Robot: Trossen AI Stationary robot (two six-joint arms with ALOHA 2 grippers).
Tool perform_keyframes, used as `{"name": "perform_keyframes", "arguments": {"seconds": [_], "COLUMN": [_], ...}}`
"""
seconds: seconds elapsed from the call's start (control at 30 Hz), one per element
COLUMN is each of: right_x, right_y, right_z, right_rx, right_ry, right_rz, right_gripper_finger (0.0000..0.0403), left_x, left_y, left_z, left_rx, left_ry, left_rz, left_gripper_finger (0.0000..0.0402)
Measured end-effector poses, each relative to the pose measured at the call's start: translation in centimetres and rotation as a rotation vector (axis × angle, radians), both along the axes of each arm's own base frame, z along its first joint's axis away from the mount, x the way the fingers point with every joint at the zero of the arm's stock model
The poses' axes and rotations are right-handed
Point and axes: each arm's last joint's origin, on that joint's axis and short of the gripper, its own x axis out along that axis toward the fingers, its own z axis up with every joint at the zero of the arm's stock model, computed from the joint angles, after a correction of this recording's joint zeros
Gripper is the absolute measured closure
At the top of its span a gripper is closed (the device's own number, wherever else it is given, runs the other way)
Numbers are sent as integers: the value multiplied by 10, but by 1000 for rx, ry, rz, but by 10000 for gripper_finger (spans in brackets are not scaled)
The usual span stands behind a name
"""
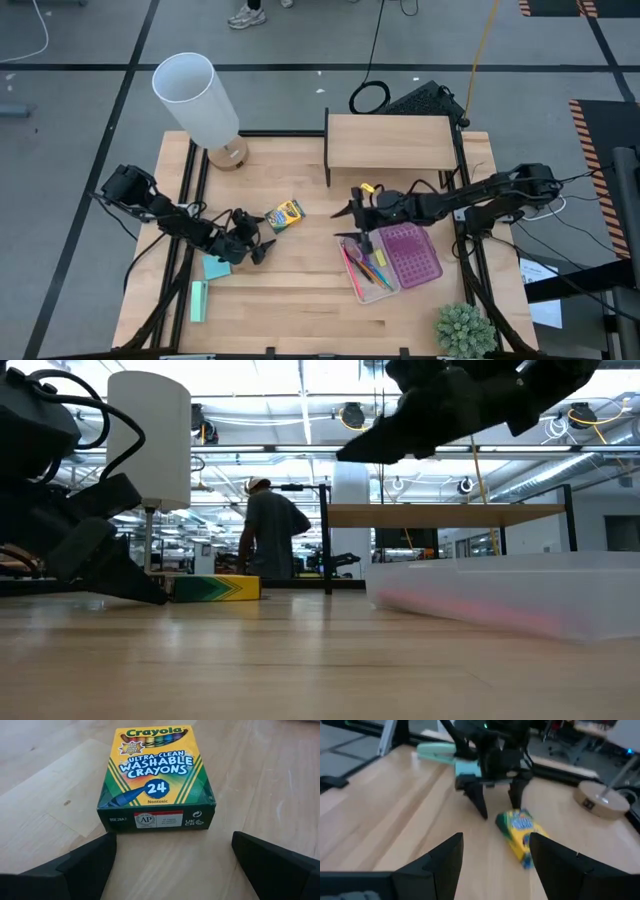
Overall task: Pack school essentials
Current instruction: Put the yellow crayon box into the purple supply box
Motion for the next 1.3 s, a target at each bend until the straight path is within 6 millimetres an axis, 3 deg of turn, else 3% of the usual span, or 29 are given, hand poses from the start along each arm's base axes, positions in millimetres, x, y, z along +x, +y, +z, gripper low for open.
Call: {"name": "perform_keyframes", "arguments": {"seconds": [0.2, 0.4, 0.57, 0.67, 0.87, 1.17, 1.3], "right_x": [17, 59, 99, 112, 114, 109, 112], "right_y": [4, 6, 7, 7, 6, 1, -7], "right_z": [-11, -11, -16, -23, -25, -23, -17], "right_rx": [13, 35, 10, -23, -63, -364, -464], "right_ry": [-7, -7, 89, 172, 249, 389, 379], "right_rz": [5, -10, -63, -96, -135, -130, -83], "right_gripper_finger": [163, 115, 113, 116, 119, 130, 142], "left_x": [0, 0, 0, 0, 0, -1, -2], "left_y": [0, 1, 1, 1, -4, -8, -2], "left_z": [0, 0, 0, 0, 9, 39, 53], "left_rx": [13, 17, 15, 6, -54, -86, -7], "left_ry": [3, 7, 2, -6, -69, -167, -207], "left_rz": [1, 6, 14, 20, 10, -112, -97], "left_gripper_finger": [2, 2, 2, 2, 2, 3, 3]}}
